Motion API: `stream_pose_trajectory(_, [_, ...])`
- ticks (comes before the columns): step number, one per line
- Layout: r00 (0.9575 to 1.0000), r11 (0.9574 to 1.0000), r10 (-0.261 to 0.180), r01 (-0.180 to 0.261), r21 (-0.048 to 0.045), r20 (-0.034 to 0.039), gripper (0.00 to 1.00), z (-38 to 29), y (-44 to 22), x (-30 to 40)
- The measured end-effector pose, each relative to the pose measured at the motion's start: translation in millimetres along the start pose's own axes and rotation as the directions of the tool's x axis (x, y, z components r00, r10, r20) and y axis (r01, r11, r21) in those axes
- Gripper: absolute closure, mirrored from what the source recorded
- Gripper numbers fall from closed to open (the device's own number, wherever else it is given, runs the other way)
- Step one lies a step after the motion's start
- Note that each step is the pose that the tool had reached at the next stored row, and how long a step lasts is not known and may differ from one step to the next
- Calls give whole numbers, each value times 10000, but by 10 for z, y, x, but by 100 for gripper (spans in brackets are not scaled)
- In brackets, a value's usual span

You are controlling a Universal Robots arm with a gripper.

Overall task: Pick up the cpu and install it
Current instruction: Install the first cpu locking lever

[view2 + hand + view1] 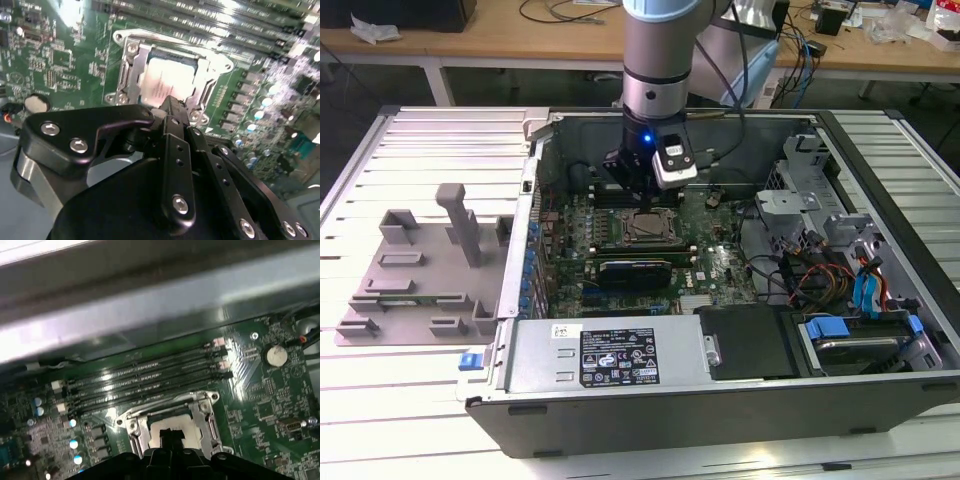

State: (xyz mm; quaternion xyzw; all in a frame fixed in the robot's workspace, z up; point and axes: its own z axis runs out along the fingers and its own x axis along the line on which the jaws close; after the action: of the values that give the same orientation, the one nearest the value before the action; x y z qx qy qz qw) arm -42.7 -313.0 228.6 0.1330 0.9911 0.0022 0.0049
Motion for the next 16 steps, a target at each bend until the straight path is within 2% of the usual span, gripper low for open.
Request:
stream_pose_trajectory(3, [10000, 10000, 4, -4, 27, -92, 89, 2, -78, -22])
stream_pose_trajectory(6, [9999, 10000, 6, -5, 53, -105, 89, 3, -80, -23])
stream_pose_trajectory(7, [10000, 9999, 6, -5, 122, -86, 89, 3, -80, -23])
stream_pose_trajectory(9, [10000, 9986, 2, -3, 521, 25, 89, 14, -80, -22])
stream_pose_trajectory(11, [10000, 9985, -10, 8, 553, 31, 89, 15, -80, -22])
stream_pose_trajectory(13, [9970, 9955, -774, 772, 543, 30, 89, 19, -80, -22])
stream_pose_trajectory(15, [9930, 9916, -1177, 1173, 540, 28, 89, 21, -80, -23])
stream_pose_trajectory(16, [9895, 9881, -1446, 1442, 537, 26, 89, 23, -80, -24])
